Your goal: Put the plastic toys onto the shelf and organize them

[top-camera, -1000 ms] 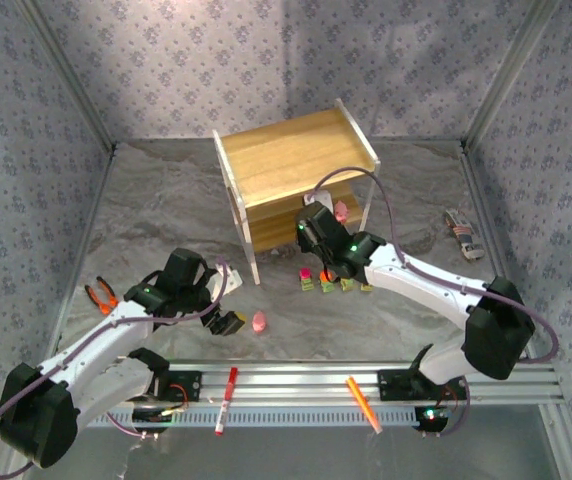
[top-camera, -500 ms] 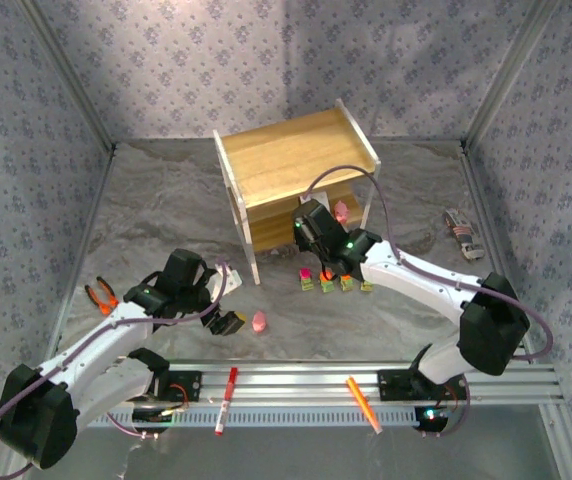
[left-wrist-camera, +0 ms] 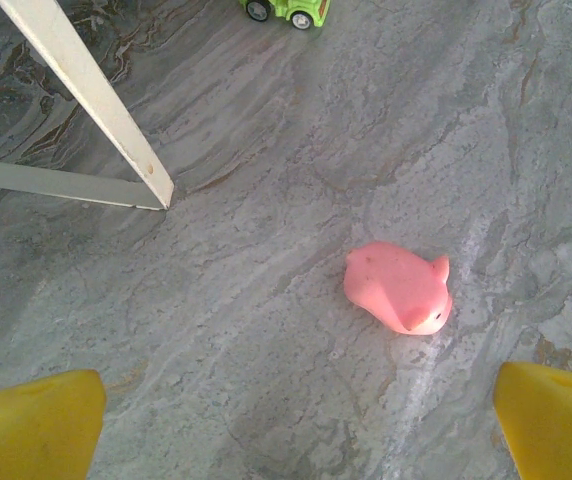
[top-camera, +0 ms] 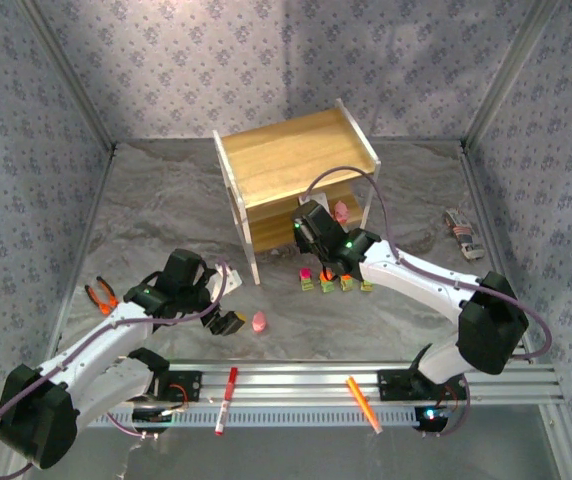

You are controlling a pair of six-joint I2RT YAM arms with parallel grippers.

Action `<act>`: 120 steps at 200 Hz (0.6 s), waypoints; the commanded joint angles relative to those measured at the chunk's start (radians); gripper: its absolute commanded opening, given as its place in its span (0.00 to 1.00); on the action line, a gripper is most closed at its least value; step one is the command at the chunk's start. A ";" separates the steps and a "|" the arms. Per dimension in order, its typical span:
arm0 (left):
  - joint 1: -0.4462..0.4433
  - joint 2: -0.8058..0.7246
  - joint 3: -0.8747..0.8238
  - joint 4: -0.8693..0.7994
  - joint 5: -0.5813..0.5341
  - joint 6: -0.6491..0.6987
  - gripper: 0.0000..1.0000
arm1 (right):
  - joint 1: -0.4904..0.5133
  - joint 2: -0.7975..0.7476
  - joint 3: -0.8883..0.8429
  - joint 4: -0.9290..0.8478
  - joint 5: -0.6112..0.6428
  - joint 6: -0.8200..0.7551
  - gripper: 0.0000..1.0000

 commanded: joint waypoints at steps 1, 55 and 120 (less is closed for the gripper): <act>0.004 -0.015 0.000 0.008 0.001 -0.003 1.00 | -0.005 0.003 0.022 -0.027 0.004 -0.017 0.42; 0.005 -0.015 -0.006 0.013 0.001 -0.002 1.00 | -0.005 -0.006 0.035 -0.028 0.006 -0.021 0.44; 0.005 -0.018 -0.007 0.015 -0.002 -0.004 1.00 | 0.015 -0.051 0.044 -0.054 0.032 -0.023 0.45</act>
